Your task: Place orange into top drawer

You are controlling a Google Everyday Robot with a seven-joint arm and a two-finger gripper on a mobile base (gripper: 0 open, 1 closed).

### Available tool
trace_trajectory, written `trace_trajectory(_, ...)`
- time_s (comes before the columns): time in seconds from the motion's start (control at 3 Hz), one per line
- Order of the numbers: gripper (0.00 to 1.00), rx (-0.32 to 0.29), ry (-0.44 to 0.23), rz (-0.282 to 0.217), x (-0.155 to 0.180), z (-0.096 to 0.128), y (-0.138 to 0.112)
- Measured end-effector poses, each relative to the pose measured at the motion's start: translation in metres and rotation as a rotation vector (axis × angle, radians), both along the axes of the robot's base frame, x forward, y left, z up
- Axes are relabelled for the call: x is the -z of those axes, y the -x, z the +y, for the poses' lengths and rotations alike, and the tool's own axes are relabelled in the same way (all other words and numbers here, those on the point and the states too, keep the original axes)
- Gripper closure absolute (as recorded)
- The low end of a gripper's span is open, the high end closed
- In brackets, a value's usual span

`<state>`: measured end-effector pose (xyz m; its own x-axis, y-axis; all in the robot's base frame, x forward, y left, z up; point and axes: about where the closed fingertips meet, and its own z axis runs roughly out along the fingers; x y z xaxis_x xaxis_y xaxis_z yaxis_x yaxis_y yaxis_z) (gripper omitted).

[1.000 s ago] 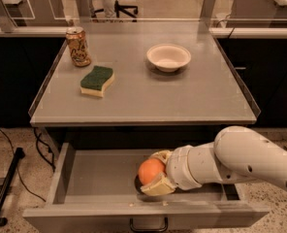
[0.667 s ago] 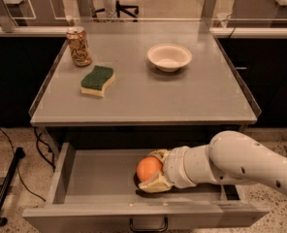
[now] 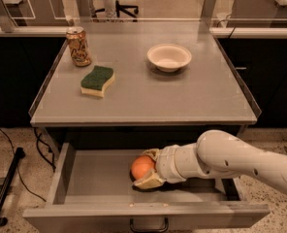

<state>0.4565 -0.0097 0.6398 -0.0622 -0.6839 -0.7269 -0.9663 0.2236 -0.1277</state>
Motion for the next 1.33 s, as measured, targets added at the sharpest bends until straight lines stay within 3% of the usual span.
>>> trace_trajectory(0.33, 1.0, -0.043, -0.002, 0.012, 0.013, 0.008, -0.007)
trace_trajectory(1.0, 1.0, -0.063, 0.003, 0.041, 0.033, 0.01, -0.008)
trace_trajectory(1.33, 0.82, -0.063, 0.003, 0.041, 0.033, 0.01, -0.008)
